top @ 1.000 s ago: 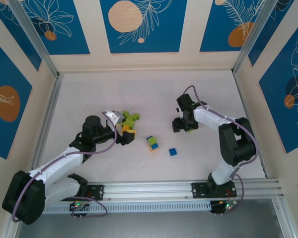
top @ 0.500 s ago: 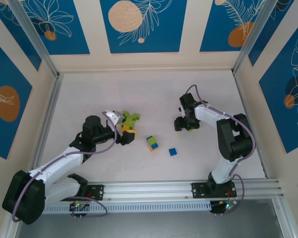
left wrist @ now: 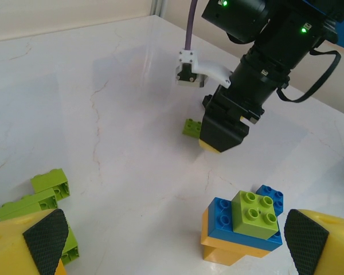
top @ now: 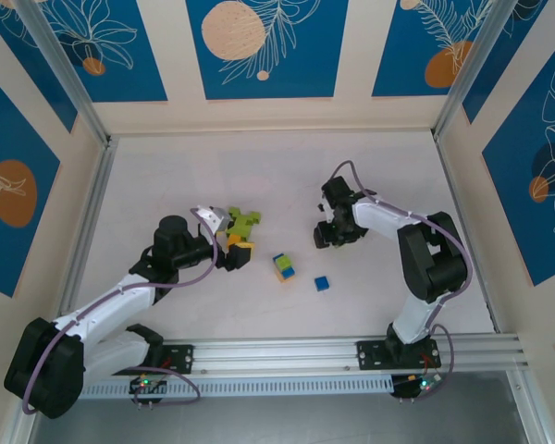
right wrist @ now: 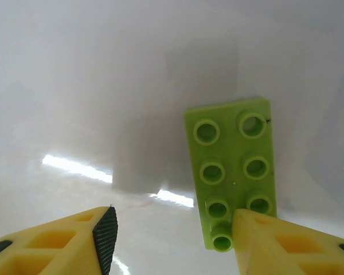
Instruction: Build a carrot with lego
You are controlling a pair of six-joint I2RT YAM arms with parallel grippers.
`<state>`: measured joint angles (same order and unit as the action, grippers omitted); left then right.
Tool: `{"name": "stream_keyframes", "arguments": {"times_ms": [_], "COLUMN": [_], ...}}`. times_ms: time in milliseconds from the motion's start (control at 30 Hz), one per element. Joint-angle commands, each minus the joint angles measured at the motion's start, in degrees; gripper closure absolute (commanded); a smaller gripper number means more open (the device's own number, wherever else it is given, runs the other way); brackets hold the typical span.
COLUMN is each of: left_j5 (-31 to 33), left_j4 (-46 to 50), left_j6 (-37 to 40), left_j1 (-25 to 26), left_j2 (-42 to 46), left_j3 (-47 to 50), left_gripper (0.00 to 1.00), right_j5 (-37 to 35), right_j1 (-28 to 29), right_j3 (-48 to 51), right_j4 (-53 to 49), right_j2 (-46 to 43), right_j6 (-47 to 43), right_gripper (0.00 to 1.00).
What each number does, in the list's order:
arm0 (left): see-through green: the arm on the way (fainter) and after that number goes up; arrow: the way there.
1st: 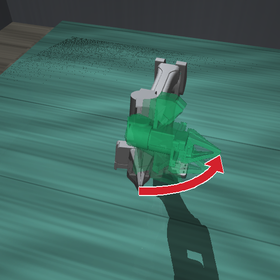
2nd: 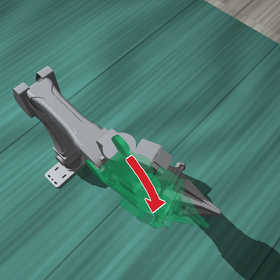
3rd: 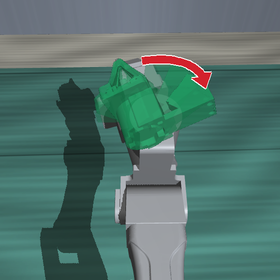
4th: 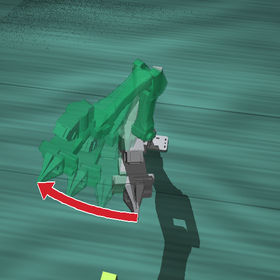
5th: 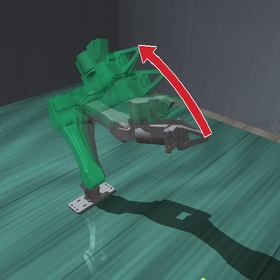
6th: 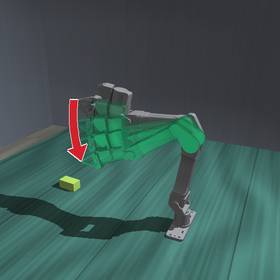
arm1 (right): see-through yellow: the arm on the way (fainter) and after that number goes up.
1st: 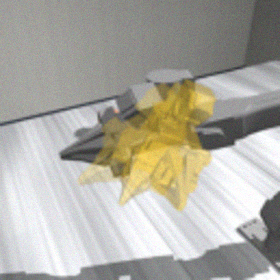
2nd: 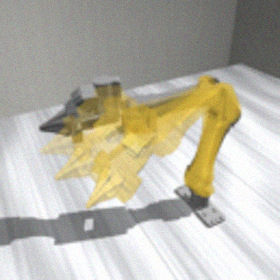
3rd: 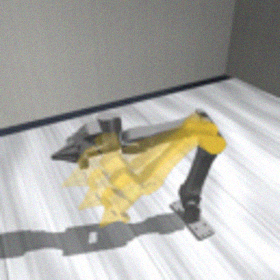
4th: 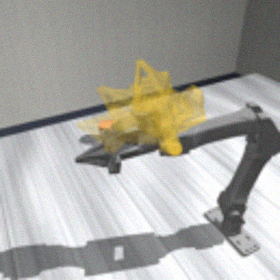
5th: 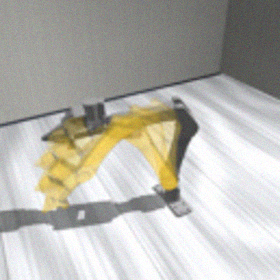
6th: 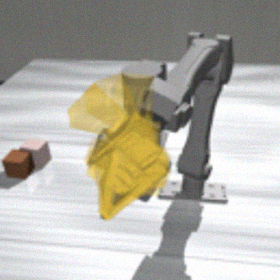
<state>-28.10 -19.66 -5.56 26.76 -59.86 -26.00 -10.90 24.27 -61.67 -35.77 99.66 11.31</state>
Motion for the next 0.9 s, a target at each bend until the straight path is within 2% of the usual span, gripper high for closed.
{"name": "stream_keyframes", "arguments": {"times_ms": [0, 367, 600, 867], "left_j5": [-1.6, -1.7, -1.7, -1.6], "left_j4": [-1.2, -1.3, -1.2, -1.2], "left_j6": [0.7, 0.7, 0.7, 0.8], "left_j1": [-0.1, 0.0, 0.0, -0.1], "left_j2": [-0.1, 0.0, 0.2, -0.1], "left_j3": [-1.8, -1.7, -1.7, -1.8], "left_gripper": [0.00, 0.00, 0.01, 0.01], "right_j5": [2.2, -0.2, -1.4, 0.3], "right_j1": [2.9, 3.8, 2.7, 1.2], "right_j3": [-0.7, -6.1, -7.3, -6.8], "right_j4": [-3.1, -7.3, -7.8, -5.9], "right_j2": [-0.2, -4.4, -1.1, 2.2], "right_j6": [2.2, 1.2, -2.3, -4.8], "right_gripper": [0.43, 0.43, 0.43, 0.42]}}
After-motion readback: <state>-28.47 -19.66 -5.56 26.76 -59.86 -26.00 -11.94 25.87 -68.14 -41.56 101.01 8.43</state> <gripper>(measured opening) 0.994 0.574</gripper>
